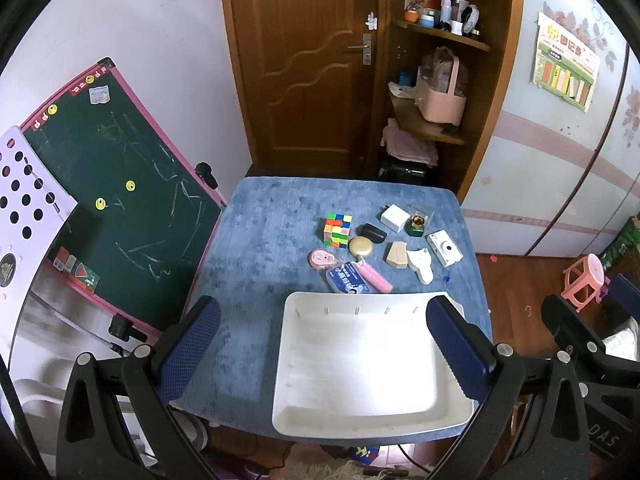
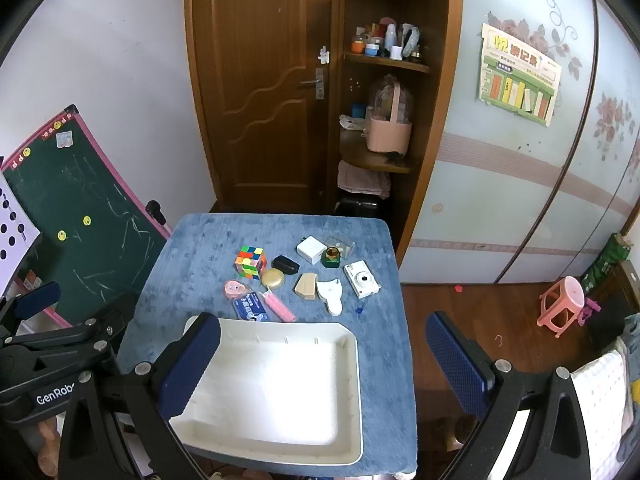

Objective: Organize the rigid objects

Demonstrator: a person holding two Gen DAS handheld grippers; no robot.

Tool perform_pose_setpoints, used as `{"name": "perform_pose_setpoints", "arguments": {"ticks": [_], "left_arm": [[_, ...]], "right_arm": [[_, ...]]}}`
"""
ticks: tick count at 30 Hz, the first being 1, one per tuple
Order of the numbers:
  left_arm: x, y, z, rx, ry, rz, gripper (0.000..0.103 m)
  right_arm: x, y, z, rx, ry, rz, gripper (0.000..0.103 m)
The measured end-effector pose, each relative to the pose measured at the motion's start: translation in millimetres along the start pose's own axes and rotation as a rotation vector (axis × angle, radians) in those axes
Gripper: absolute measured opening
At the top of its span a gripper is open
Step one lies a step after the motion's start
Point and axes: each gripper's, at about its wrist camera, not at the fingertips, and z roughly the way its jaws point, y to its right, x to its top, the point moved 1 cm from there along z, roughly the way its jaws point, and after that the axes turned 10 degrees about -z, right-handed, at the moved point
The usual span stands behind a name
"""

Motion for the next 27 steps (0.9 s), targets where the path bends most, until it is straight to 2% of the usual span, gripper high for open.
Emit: {"name": "perform_pose_setpoints", "arguments": {"ticks": [12, 27], "left_arm": [[-5, 4, -6, 0.0, 0.015, -0.007, 0.102], [-12, 20, -6, 0.036, 0.023, -0.039, 0.102]], "right_arm": [[-4, 9, 0, 0.003, 0.01, -0.01, 0.103], [-8, 29, 7, 0.024, 0.04, -0.031, 0.103]]}}
